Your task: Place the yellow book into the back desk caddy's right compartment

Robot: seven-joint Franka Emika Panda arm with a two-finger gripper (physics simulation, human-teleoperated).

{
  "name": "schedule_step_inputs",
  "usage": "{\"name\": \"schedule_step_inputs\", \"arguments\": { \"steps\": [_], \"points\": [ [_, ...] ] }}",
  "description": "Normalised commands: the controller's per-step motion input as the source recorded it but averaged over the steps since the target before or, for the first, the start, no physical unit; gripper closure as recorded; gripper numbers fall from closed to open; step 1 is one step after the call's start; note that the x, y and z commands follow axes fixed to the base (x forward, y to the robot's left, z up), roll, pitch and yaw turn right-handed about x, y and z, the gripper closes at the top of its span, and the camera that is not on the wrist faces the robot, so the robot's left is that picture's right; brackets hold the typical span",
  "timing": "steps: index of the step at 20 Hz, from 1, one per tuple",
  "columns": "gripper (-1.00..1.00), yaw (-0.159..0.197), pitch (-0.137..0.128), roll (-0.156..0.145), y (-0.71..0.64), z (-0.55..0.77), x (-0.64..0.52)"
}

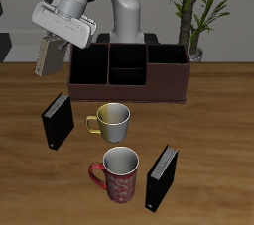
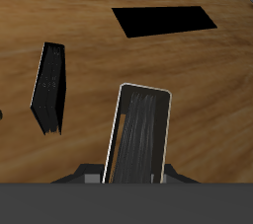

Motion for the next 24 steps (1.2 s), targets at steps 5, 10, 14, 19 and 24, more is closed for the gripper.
{"name": "schedule_step_inputs", "arguments": {
  "steps": [5, 10, 14, 19, 24],
  "points": [
    [1.0, 0.018, -0.029, -0.001, 0.15, 0.33, -0.13],
    [1.0, 0.041, -0.015, -0.002, 0.31, 0.45, -0.2],
    [1.0, 0.054, 0.017, 0.03, 0.34, 0.2, -0.13],
    [1.0, 0.057, -0.013, 0.036, 0.39, 0.19, -0.17],
    [1.0, 0.044, -0.004, 0.04, 0.43, 0.19, -0.18]
  ]
}}
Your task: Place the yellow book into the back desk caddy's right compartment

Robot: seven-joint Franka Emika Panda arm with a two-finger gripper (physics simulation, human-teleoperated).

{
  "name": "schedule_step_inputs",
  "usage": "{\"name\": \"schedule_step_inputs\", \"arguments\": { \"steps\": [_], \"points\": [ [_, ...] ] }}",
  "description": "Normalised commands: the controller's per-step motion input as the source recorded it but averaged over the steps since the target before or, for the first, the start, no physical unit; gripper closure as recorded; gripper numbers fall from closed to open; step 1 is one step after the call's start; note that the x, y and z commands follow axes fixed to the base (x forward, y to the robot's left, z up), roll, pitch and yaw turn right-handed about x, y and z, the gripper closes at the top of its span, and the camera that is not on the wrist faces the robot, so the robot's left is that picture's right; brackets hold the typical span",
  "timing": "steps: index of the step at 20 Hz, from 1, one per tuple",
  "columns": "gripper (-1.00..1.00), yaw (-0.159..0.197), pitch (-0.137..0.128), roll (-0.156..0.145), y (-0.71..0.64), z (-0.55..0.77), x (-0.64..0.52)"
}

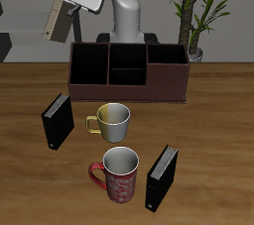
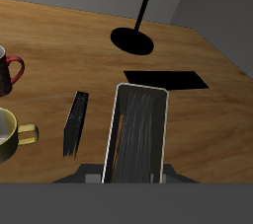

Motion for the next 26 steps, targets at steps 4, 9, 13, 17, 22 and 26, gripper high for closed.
{"name": "schedule_step_inputs", "arguments": {
  "steps": [4, 9, 13, 17, 22, 26],
  "points": [
    [1.0, 0.028, 0.029, 0.043, 0.35, 0.09, -0.1],
    [1.0, 0.038, 0.07, 0.049, 0.42, -0.05, -0.17],
    [1.0, 0.038, 0.09, 0.026, 0.31, -0.23, -0.12],
    [1.0, 0.032, 0.114, 0.014, 0.18, -0.26, -0.05],
    [1.0, 0.027, 0.083, 0.04, 0.28, -0.17, -0.07],
    [1.0, 0.093, 0.049, 0.048, 0.41, -0.21, -0.13]
  ]
}}
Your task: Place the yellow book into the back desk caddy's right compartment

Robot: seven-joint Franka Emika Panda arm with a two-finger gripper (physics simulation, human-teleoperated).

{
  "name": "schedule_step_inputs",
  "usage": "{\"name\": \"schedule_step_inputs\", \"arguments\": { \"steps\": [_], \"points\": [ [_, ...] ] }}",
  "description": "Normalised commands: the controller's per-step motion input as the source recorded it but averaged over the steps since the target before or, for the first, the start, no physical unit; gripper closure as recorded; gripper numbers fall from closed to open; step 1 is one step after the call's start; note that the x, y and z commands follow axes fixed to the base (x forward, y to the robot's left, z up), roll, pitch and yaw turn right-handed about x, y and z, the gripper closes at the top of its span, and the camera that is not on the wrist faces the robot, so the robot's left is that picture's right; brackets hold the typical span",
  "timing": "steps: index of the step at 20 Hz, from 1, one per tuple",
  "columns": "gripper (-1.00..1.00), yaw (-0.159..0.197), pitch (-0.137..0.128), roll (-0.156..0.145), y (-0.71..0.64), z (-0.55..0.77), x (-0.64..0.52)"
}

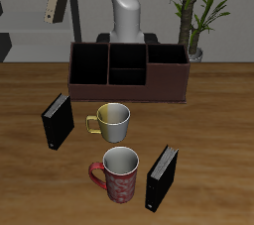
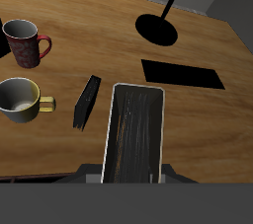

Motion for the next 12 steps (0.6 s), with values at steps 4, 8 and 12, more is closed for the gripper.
{"name": "schedule_step_inputs", "arguments": {
  "steps": [4, 8, 12],
  "points": [
    [1.0, 0.042, 0.046, 0.078, 0.47, -0.09, -0.18],
    [1.0, 0.031, 0.046, 0.107, 0.51, 0.05, -0.27],
    [1.0, 0.059, -0.019, 0.089, 0.57, 0.11, -0.31]
  ]
}}
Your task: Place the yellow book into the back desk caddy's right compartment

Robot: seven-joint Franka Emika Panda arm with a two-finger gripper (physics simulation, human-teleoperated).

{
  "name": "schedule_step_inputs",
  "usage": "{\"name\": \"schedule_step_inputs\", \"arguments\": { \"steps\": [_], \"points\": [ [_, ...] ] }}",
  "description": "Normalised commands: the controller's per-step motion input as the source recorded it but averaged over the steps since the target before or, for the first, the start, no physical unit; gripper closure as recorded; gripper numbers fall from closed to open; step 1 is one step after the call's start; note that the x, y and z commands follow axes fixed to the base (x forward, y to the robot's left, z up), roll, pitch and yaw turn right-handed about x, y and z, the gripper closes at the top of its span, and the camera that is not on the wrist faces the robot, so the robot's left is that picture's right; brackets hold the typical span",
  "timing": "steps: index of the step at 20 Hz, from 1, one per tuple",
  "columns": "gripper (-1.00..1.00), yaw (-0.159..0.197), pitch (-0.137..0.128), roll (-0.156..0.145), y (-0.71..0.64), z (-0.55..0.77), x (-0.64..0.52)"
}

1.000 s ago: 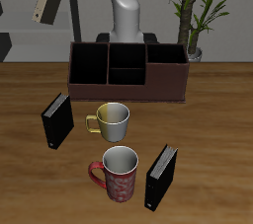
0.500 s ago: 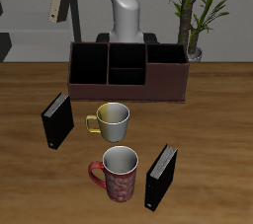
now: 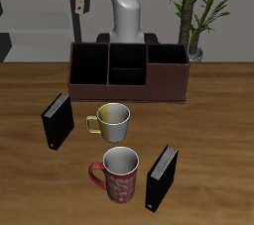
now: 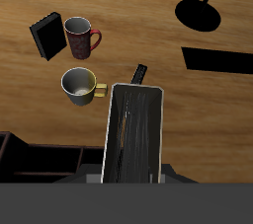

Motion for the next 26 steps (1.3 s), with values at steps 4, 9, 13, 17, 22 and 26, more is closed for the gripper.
{"name": "schedule_step_inputs", "arguments": {
  "steps": [4, 9, 13, 17, 22, 26],
  "points": [
    [1.0, 0.026, 0.017, 0.051, 0.33, -0.05, -0.14],
    [1.0, -0.004, 0.009, 0.057, 0.3, -0.05, -0.15],
    [1.0, 0.009, -0.015, 0.035, 0.35, 0.04, -0.08],
    [1.0, -0.013, 0.004, 0.065, 0.44, 0.05, -0.08],
    [1.0, -0.036, 0.006, 0.033, 0.34, 0.02, 0.01],
    [1.0, -0.014, 0.026, 0.028, 0.3, -0.08, 0.02]
  ]
}}
